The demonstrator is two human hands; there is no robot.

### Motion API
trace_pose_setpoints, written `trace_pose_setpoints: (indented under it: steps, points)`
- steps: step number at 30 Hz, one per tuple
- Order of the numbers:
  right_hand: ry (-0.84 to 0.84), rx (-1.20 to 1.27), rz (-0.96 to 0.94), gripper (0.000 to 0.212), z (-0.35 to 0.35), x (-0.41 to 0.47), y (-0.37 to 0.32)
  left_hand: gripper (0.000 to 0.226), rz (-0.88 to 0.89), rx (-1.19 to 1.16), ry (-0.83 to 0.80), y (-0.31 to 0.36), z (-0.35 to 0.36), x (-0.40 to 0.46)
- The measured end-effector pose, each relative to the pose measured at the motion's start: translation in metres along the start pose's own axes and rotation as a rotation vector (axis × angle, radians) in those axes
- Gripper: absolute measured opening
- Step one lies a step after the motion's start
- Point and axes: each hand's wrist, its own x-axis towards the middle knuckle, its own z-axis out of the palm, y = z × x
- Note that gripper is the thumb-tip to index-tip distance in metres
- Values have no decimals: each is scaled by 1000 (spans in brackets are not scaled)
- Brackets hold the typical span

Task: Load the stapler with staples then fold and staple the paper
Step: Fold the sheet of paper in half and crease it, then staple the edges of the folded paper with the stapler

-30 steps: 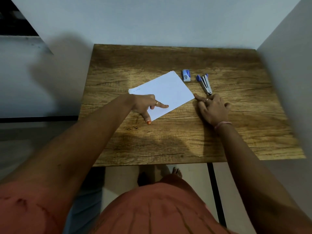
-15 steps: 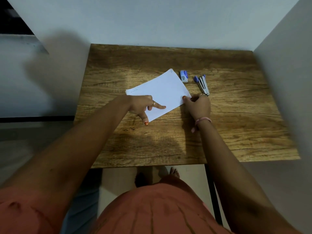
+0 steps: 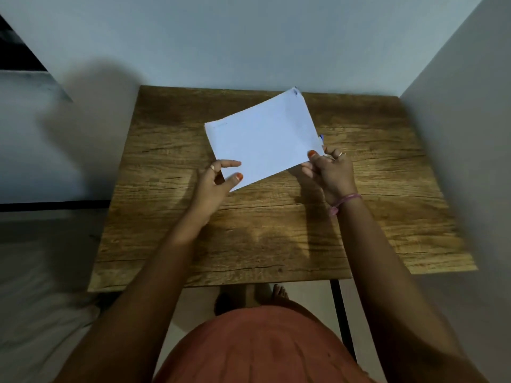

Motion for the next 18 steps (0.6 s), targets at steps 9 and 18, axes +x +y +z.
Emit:
trace_pose_setpoints:
  steps: [9, 18]
  points:
    - [-143, -61, -38, 16, -16, 9, -15, 42, -181, -312, 28, 20, 20, 0]
    - [182, -807, -163, 31, -40, 67, -2, 44, -47, -238, 268, 24, 16, -2]
